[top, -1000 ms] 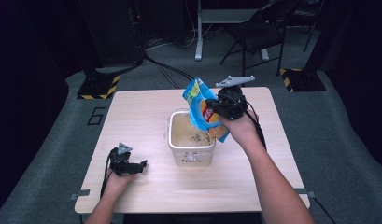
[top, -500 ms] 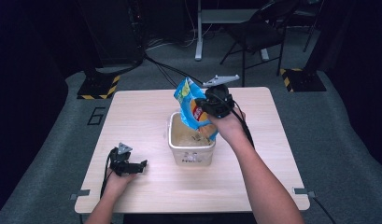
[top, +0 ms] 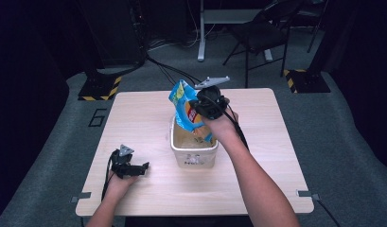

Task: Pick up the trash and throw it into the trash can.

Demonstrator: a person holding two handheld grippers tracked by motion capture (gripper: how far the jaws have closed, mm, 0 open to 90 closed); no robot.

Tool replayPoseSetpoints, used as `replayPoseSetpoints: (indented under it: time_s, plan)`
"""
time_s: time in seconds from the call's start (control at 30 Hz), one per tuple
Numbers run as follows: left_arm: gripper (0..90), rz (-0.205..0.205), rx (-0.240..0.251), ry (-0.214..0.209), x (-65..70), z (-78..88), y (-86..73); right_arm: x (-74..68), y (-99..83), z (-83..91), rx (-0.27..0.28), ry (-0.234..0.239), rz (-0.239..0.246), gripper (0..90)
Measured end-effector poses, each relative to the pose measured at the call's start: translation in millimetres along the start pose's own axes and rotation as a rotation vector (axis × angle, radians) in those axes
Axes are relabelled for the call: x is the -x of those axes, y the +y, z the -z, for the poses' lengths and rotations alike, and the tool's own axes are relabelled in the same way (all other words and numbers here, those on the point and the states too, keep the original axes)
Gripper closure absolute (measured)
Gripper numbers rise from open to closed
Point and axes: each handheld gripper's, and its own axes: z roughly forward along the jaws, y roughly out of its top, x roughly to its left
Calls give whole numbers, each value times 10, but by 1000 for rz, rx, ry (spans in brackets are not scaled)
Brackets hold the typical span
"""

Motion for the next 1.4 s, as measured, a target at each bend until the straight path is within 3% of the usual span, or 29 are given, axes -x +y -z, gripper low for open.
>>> replayPoseSetpoints:
  time_s: [0.47, 0.93, 1.4]
  plan:
    - [17, 2, 0, 0, 1, 0, 0, -20, 12, -149, -4, 8, 1, 900]
    - [17, -7, -2, -3, -6, -3, 6, -65, -112, -321, -18, 24, 13, 900]
    - [17, -12, -6, -3, -11, -4, 10, -75, -203, -287, -17, 42, 1, 898]
